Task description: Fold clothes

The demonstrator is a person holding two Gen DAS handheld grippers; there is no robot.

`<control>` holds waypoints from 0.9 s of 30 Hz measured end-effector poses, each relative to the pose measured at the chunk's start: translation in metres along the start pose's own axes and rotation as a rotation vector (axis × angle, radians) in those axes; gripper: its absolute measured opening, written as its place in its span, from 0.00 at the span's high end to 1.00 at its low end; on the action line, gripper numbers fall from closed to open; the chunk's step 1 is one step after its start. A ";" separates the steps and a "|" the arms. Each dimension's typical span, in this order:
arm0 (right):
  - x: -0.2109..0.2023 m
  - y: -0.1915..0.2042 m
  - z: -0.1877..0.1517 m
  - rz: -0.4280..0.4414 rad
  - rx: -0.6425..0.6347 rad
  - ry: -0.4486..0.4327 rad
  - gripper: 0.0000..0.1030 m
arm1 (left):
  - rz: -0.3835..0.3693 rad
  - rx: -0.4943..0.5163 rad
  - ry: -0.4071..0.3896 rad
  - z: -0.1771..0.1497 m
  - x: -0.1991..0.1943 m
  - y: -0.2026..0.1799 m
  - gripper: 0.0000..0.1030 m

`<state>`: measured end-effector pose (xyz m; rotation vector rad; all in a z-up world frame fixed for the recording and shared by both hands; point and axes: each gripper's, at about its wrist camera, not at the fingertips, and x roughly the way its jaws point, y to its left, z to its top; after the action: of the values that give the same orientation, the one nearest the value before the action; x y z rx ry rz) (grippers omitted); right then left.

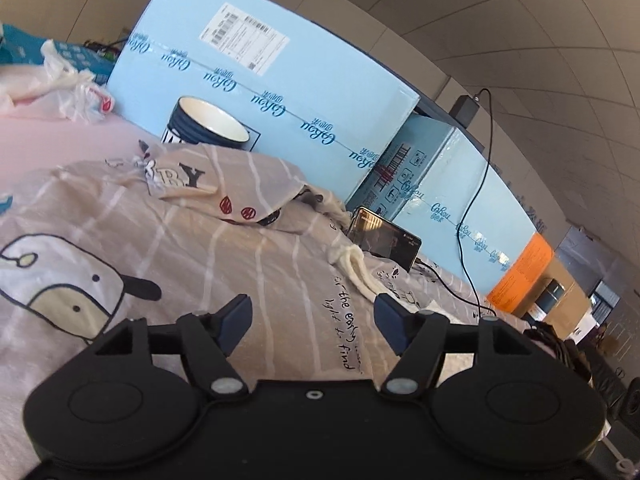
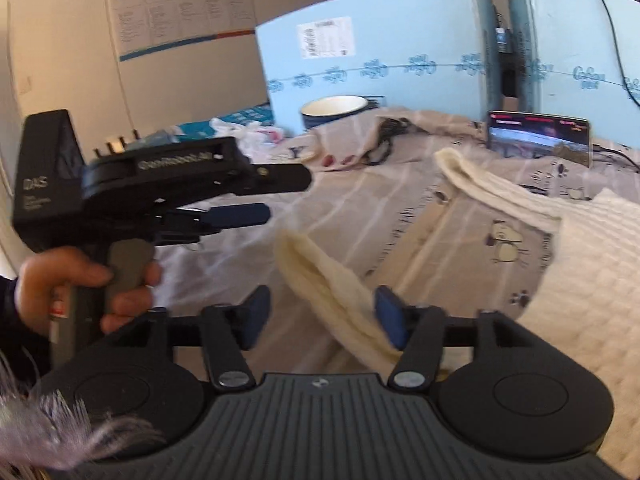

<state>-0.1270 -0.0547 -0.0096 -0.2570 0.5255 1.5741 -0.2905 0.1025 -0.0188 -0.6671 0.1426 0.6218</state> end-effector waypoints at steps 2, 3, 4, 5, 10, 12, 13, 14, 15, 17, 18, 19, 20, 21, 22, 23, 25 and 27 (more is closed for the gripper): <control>-0.004 0.009 -0.004 0.038 -0.015 -0.014 0.32 | -0.002 0.013 0.020 -0.001 0.001 -0.003 0.32; -0.005 0.011 -0.007 0.066 -0.015 -0.006 0.31 | -0.003 0.020 0.031 -0.002 0.001 -0.004 0.32; -0.003 0.010 -0.009 0.095 0.004 0.017 0.29 | -0.004 0.027 0.041 -0.003 0.002 -0.005 0.32; 0.000 0.009 -0.011 0.124 0.024 0.043 0.28 | -0.005 0.034 0.051 -0.004 0.002 -0.006 0.31; -0.009 0.000 -0.019 0.216 0.096 0.038 0.28 | -0.007 0.101 0.168 -0.020 0.016 -0.015 0.34; -0.025 -0.004 -0.020 0.229 0.084 -0.001 0.24 | 0.008 0.172 0.168 -0.027 0.017 -0.021 0.35; -0.034 -0.008 -0.020 0.220 0.082 -0.024 0.21 | 0.016 0.207 0.168 -0.030 0.017 -0.023 0.36; -0.043 -0.012 -0.021 0.210 0.080 -0.047 0.20 | 0.032 0.244 0.169 -0.033 0.017 -0.026 0.36; -0.052 -0.015 -0.021 0.201 0.078 -0.070 0.20 | 0.052 0.269 0.168 -0.035 0.017 -0.028 0.36; -0.071 -0.023 -0.022 0.182 0.073 -0.116 0.20 | 0.095 0.318 0.173 -0.036 0.017 -0.031 0.33; -0.079 -0.030 -0.022 0.147 0.086 -0.134 0.19 | 0.105 0.338 0.180 -0.036 0.018 -0.033 0.33; -0.085 -0.037 -0.024 0.112 0.100 -0.146 0.19 | 0.114 0.358 0.187 -0.036 0.019 -0.035 0.33; -0.091 -0.045 -0.026 0.077 0.116 -0.152 0.19 | 0.123 0.358 0.187 -0.034 0.020 -0.036 0.32; -0.096 -0.054 -0.028 0.036 0.138 -0.152 0.19 | 0.126 0.351 0.178 -0.033 0.019 -0.036 0.31; -0.100 -0.061 -0.031 -0.005 0.158 -0.154 0.19 | 0.119 0.346 0.157 -0.030 0.017 -0.038 0.29; -0.105 -0.069 -0.034 -0.045 0.178 -0.155 0.19 | 0.109 0.347 0.132 -0.027 0.015 -0.041 0.26; -0.116 -0.080 -0.041 -0.114 0.202 -0.168 0.19 | 0.071 0.360 0.068 -0.022 0.009 -0.051 0.19; -0.128 -0.089 -0.047 -0.177 0.212 -0.186 0.19 | 0.006 0.396 0.022 -0.019 0.006 -0.066 0.14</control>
<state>-0.0359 -0.1901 -0.0056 0.0045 0.5057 1.3428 -0.2455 0.0535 0.0000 -0.2904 0.2798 0.5714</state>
